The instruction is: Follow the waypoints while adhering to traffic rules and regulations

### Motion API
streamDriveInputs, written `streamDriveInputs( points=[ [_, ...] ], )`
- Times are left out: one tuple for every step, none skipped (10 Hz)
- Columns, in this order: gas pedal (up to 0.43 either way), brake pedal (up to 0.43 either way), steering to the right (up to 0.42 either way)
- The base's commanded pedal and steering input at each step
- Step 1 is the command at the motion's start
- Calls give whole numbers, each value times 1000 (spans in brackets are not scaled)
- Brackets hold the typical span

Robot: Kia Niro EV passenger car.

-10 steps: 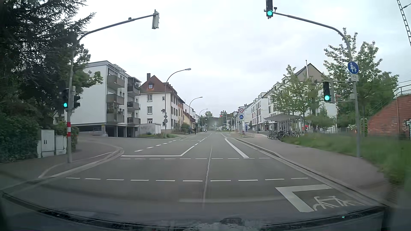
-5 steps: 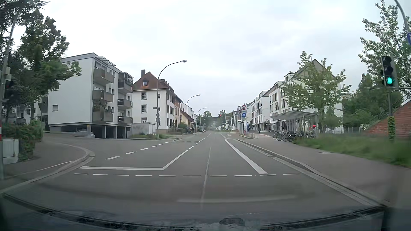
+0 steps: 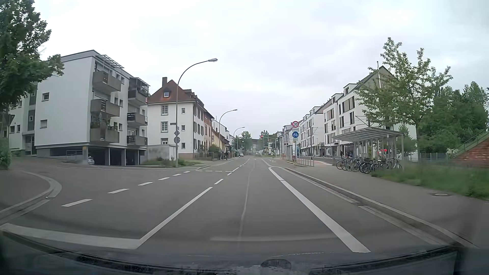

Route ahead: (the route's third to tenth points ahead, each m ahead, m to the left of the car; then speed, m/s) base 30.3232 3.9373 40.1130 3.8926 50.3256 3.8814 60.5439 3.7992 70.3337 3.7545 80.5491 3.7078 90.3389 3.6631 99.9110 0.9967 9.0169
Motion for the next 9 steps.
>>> streamDriveInputs(
  points=[
    [79,0,2],
    [79,0,2],
    [79,0,2],
    [79,0,4],
    [79,0,4],
    [79,0,4],
    [59,0,4],
    [28,0,4],
    [0,0,4]
  ],
)
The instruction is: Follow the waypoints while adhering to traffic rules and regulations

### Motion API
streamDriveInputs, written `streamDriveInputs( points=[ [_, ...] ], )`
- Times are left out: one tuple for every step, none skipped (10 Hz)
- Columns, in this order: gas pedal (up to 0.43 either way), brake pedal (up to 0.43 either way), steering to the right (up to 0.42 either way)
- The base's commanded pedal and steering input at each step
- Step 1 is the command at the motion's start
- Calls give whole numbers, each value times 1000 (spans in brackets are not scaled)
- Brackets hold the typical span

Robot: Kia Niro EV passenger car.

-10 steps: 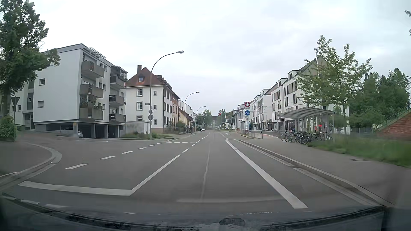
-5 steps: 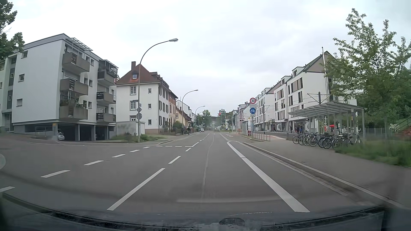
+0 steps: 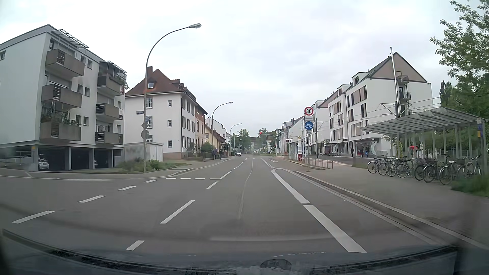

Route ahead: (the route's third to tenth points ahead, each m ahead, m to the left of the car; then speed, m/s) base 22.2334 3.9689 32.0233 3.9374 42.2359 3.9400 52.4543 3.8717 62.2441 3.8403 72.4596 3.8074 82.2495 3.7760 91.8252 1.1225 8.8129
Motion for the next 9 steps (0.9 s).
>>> streamDriveInputs(
  points=[
    [0,0,4],
    [0,0,4],
    [0,0,4],
    [0,0,4],
    [0,0,4],
    [0,0,3],
    [0,0,3],
    [0,0,3],
    [0,0,3]
  ],
)
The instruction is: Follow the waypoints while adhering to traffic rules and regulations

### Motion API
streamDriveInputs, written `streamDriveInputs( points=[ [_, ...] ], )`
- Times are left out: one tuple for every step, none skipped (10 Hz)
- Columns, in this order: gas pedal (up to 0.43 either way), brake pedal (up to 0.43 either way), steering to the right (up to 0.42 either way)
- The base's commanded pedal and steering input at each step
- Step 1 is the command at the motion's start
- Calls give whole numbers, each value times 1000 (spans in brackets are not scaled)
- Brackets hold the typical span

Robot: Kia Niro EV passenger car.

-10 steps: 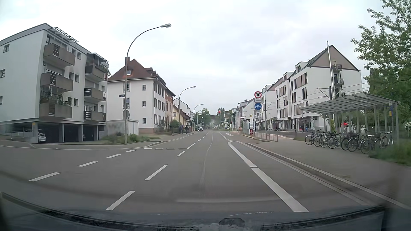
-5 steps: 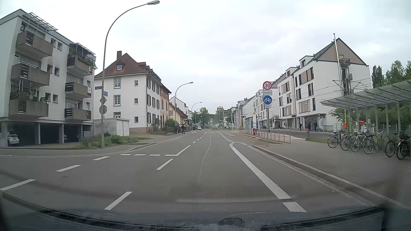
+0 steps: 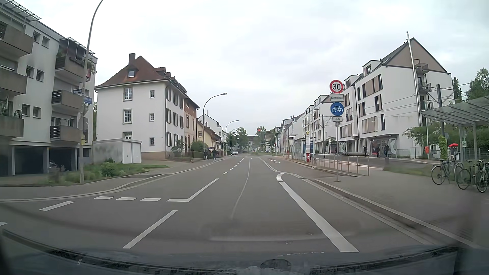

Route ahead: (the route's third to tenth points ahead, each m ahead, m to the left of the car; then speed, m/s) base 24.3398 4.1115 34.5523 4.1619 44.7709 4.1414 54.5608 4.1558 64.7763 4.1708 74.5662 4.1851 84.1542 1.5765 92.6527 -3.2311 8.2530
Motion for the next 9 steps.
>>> streamDriveInputs(
  points=[
    [0,0,2],
    [0,0,0],
    [0,0,-3],
    [0,0,-4],
    [0,0,-3],
    [0,0,-3],
    [0,0,-1],
    [0,0,0],
    [0,0,0]
  ],
)
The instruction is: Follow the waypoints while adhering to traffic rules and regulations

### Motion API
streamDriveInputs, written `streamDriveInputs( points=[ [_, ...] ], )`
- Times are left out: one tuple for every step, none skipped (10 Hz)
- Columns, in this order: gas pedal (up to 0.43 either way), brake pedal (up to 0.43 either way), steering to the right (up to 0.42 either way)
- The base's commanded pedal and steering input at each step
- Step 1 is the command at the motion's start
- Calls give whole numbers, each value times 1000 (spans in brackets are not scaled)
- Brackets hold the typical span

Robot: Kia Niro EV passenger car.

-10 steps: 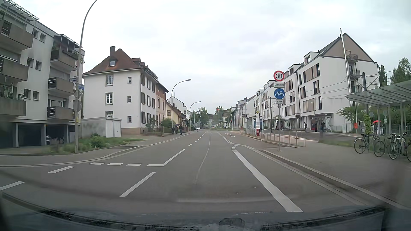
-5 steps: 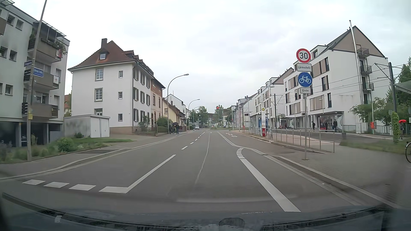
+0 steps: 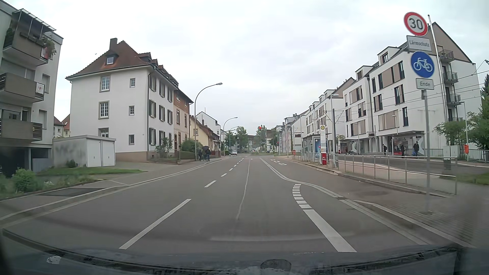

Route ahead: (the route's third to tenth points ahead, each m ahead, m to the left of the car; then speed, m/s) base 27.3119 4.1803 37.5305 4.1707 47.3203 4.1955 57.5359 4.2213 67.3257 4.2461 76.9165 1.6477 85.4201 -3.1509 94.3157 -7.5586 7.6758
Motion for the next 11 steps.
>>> streamDriveInputs(
  points=[
    [0,0,0],
    [0,0,0],
    [0,0,0],
    [0,0,0],
    [0,0,0],
    [0,0,0],
    [0,0,0],
    [0,0,0],
    [0,0,0],
    [0,0,-2],
    [0,0,-3]
  ],
)
